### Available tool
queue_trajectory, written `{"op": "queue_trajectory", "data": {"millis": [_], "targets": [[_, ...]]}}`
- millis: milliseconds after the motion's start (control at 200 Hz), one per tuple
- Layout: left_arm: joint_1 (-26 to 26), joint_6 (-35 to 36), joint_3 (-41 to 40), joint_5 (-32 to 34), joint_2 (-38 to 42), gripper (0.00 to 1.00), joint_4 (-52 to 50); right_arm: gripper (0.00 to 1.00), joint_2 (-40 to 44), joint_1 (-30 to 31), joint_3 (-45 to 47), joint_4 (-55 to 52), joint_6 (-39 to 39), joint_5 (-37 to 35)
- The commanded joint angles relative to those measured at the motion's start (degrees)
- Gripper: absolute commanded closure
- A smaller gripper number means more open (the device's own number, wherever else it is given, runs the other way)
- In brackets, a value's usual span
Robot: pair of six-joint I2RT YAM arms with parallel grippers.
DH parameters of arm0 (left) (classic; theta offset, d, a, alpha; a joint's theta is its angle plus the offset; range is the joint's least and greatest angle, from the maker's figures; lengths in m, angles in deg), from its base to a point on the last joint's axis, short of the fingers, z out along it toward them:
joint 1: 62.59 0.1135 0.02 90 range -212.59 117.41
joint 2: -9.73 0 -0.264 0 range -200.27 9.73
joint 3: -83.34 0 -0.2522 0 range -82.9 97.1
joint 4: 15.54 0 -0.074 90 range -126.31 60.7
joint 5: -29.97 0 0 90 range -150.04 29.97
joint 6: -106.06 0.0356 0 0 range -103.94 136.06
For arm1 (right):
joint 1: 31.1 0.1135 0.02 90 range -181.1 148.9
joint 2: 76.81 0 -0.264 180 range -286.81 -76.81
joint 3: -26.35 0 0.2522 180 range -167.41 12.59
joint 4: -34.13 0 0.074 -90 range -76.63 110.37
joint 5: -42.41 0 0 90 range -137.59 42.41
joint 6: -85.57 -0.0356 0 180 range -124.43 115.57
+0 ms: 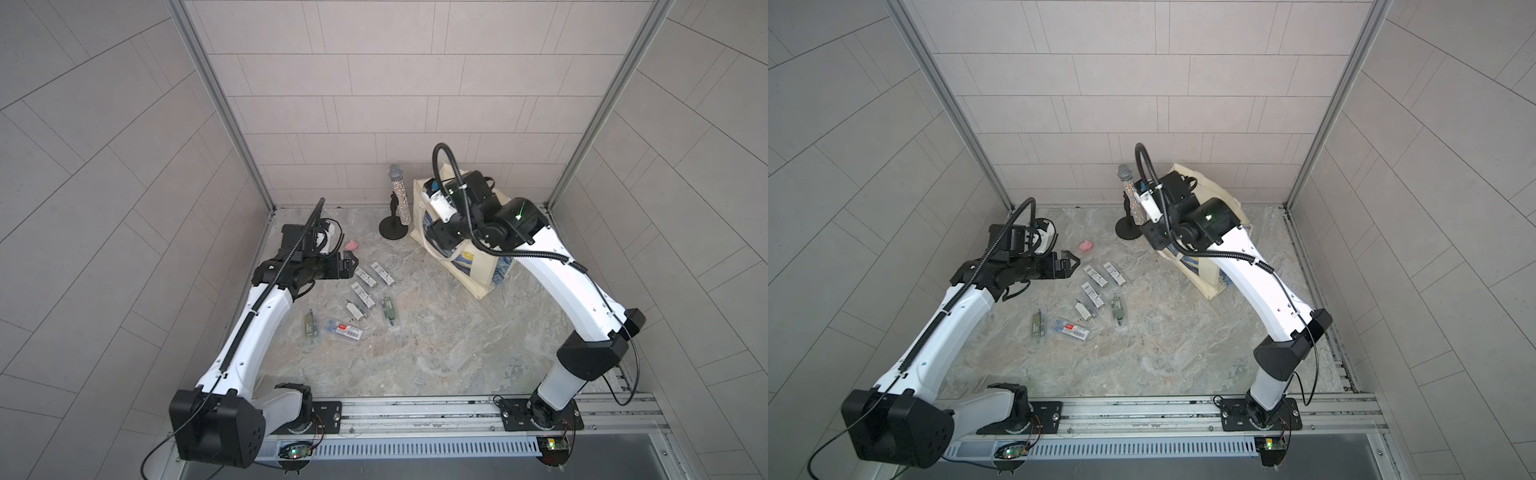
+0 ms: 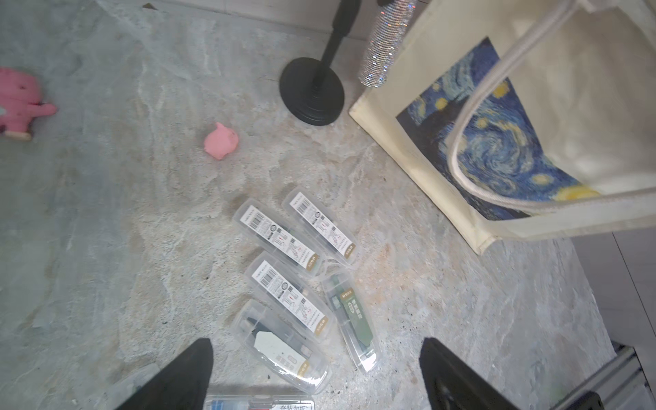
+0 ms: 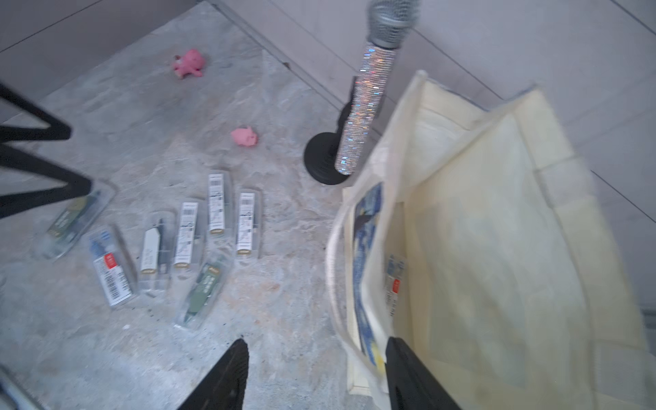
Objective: Put the compass set into the canvas bag
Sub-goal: Place the compass set in the canvas bag, then pick up the compass set at the center of the board.
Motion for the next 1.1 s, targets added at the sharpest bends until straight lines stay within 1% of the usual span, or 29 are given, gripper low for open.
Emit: {"op": "queue_trajectory", "data": {"millis": [0,50,100,140,245,390,480,565,640,686,766,886,966,1096], "targets": [[4.3,-3.2,-1.2,2.6,0.5,0.05,0.8,0.39,0.3,3.2,6.8,6.9,-3.3,1.1],[5.8,-3.3,-1.2,5.1,0.4,0.06,0.1,0.40,-0.7,5.0,9.2,7.5,-3.9,1.5],[5.9,-3.1,-1.1,8.7,0.3,0.07,-1.2,0.41,-1.1,6.4,12.0,8.3,-4.8,1.3],[6.0,-3.0,-1.4,10.2,0.2,0.07,-2.1,0.41,-1.1,7.1,14.9,10.2,-5.6,1.4],[6.0,-3.2,-4.0,11.1,0.4,0.07,-2.7,0.41,-1.6,8.8,21.4,13.6,-8.2,2.6],[5.9,-2.5,-6.1,9.9,1.5,0.07,-1.4,0.37,-5.6,12.1,24.7,14.0,-11.0,1.6],[5.9,-2.2,-6.1,9.6,1.7,0.07,-1.0,0.35,-9.4,12.7,24.7,13.0,-13.1,2.9],[6.0,-2.1,-5.8,9.2,1.4,0.07,-0.9,0.34,-14.0,13.4,22.0,9.7,-13.3,4.0],[6.0,-2.0,-5.8,9.0,1.1,0.07,-0.8,0.32,-17.2,14.6,21.0,8.8,-13.0,2.7],[6.0,-1.7,-5.8,8.9,1.0,0.07,-1.0,0.32,-18.7,14.9,20.8,8.9,-13.2,3.0],[6.2,-1.6,-5.9,9.0,1.3,0.07,-1.2,0.31,-19.5,15.0,21.9,10.8,-13.9,4.1],[6.3,-1.7,-6.1,8.4,1.5,0.07,-0.7,0.28,-21.1,15.0,22.1,11.3,-14.7,2.9],[6.3,-1.7,-6.2,7.7,1.4,0.07,-0.4,0.23,-22.7,15.0,22.0,11.7,-15.0,4.0],[6.4,-1.7,-6.3,6.9,1.7,0.07,-0.3,0.22,-24.6,15.0,21.7,12.7,-15.5,5.1]]}}
